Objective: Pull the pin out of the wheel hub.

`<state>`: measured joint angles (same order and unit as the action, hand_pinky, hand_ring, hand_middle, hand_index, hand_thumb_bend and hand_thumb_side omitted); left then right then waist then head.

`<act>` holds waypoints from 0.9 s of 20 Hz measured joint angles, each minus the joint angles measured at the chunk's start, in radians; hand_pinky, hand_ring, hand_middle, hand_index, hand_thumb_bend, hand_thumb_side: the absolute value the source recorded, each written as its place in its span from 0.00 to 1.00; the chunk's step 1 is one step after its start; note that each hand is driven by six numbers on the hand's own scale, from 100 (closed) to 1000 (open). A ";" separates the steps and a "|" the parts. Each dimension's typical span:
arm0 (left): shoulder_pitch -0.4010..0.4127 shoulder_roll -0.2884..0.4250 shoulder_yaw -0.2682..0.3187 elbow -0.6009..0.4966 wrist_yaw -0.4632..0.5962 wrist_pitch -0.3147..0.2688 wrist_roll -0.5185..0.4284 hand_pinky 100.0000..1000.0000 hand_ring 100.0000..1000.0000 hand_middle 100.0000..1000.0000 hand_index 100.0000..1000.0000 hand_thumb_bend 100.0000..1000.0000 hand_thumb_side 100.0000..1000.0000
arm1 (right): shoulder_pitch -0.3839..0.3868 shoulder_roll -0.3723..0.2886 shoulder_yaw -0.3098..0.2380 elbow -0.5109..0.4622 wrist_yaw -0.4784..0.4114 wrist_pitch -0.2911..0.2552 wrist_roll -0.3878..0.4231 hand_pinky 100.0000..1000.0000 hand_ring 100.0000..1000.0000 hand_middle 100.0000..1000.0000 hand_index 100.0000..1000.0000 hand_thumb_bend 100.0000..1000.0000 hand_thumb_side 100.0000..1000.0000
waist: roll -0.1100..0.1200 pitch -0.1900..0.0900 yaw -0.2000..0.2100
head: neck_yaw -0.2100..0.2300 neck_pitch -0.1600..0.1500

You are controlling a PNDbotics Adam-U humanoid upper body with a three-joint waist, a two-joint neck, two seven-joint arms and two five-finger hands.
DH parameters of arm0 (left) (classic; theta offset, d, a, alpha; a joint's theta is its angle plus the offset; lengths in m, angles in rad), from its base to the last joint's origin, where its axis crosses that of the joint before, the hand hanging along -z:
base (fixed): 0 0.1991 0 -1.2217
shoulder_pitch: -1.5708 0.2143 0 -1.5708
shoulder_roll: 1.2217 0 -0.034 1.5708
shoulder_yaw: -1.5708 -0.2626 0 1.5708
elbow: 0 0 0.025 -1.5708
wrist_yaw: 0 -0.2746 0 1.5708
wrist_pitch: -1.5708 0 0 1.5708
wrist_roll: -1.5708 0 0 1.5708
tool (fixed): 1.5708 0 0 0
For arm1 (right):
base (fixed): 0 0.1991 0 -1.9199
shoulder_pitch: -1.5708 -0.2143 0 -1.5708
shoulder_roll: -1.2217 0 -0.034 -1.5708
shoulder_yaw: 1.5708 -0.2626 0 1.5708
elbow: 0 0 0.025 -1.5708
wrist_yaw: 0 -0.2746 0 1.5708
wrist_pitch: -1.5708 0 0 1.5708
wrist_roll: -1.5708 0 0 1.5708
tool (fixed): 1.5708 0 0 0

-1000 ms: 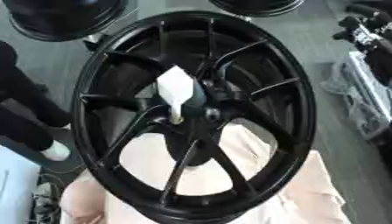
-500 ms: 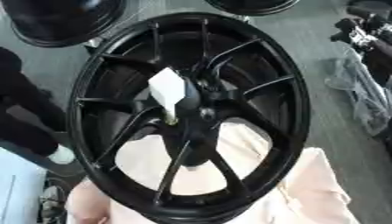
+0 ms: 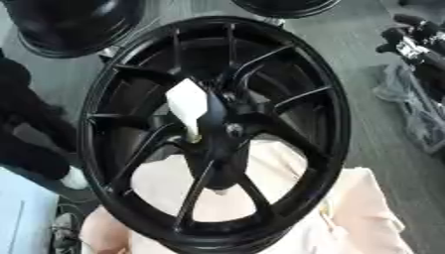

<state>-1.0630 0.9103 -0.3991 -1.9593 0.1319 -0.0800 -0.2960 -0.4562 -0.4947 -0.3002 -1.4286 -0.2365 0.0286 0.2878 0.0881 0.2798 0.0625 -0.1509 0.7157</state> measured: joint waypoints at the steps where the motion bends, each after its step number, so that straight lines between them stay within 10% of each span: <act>1: -0.018 0.004 -0.026 -0.005 -0.013 -0.007 -0.016 0.83 0.87 0.84 0.88 0.00 0.67 | 0.000 -0.002 0.001 0.000 0.002 -0.001 0.001 0.95 0.60 0.63 0.85 0.34 0.27 | 0.001 0.000 0.001 | 0.000 -0.001; 11: -0.128 -0.026 -0.272 0.026 -0.167 -0.100 -0.179 0.86 0.89 0.83 0.88 0.27 0.59 | 0.008 -0.006 0.006 0.000 0.008 -0.003 0.004 0.95 0.60 0.63 0.85 0.34 0.27 | 0.007 0.000 0.006 | -0.002 -0.001; 18: -0.151 -0.103 -0.280 0.203 -0.268 -0.180 -0.294 0.86 0.89 0.80 0.87 0.33 0.52 | 0.009 -0.008 0.006 0.000 0.010 -0.007 0.008 0.95 0.60 0.63 0.85 0.34 0.27 | 0.005 0.000 0.008 | -0.004 0.003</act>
<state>-1.2145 0.8075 -0.6791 -1.7559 -0.1358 -0.2598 -0.5896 -0.4476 -0.5024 -0.2938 -1.4282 -0.2263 0.0216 0.2959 0.0926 0.2794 0.0702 -0.1552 0.7191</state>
